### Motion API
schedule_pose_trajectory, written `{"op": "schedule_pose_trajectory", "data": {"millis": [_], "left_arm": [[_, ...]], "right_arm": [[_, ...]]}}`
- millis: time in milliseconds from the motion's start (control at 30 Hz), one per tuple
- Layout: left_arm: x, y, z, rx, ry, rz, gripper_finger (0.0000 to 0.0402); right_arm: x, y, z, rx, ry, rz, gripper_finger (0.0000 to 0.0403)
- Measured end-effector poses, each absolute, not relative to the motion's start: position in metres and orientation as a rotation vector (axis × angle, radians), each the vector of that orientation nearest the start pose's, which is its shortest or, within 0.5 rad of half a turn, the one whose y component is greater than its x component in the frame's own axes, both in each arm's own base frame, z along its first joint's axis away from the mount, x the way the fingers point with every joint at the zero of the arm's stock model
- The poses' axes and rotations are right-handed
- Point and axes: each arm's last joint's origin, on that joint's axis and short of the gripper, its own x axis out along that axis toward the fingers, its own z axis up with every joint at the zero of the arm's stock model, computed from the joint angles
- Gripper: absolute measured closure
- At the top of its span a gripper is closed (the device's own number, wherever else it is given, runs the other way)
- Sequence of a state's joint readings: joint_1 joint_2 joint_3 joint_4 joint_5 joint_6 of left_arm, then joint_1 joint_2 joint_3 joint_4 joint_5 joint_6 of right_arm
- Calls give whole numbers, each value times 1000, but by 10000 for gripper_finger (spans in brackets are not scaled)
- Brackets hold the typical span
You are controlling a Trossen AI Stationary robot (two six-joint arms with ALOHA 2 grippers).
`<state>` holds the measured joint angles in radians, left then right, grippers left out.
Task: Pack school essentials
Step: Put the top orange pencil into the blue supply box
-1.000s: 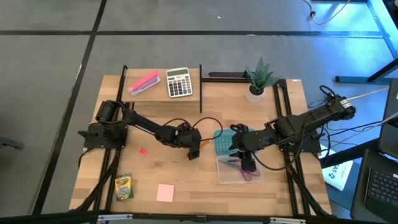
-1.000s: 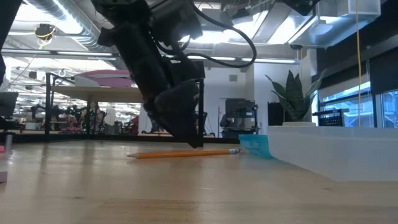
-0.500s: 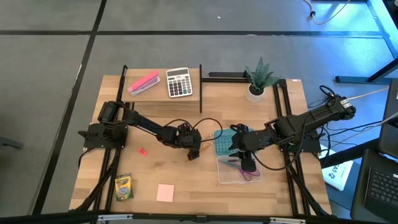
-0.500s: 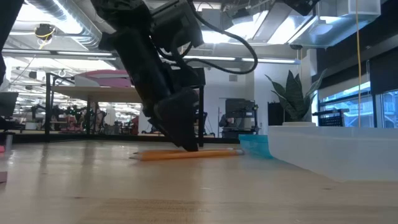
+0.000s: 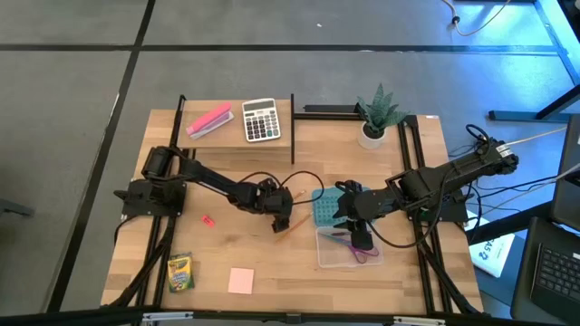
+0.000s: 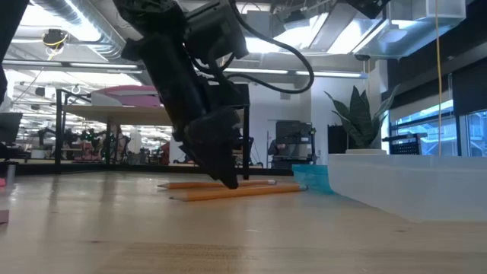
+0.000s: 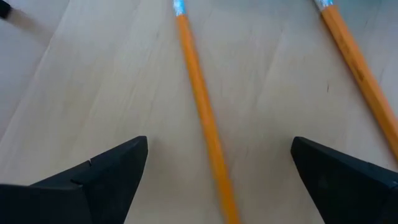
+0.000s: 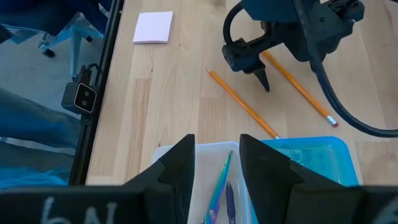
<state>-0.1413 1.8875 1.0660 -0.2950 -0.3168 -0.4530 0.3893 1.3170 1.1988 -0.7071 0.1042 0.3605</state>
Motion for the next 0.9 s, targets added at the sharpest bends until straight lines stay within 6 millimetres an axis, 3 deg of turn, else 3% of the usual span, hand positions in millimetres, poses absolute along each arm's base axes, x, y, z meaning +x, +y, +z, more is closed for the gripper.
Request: {"op": "schedule_pose_trajectory", "data": {"millis": [267, 567, 900], "left_arm": [[365, -24, 150, -54, 1003, 323, 8], [377, 2, 157, -151, 915, 231, 8], [388, 3, 164, -134, 779, 206, 8]], "right_arm": [[251, 100, 319, 140, 831, 121, 274], [251, 100, 319, 140, 829, 121, 274], [251, 100, 319, 139, 830, 122, 274]]}}
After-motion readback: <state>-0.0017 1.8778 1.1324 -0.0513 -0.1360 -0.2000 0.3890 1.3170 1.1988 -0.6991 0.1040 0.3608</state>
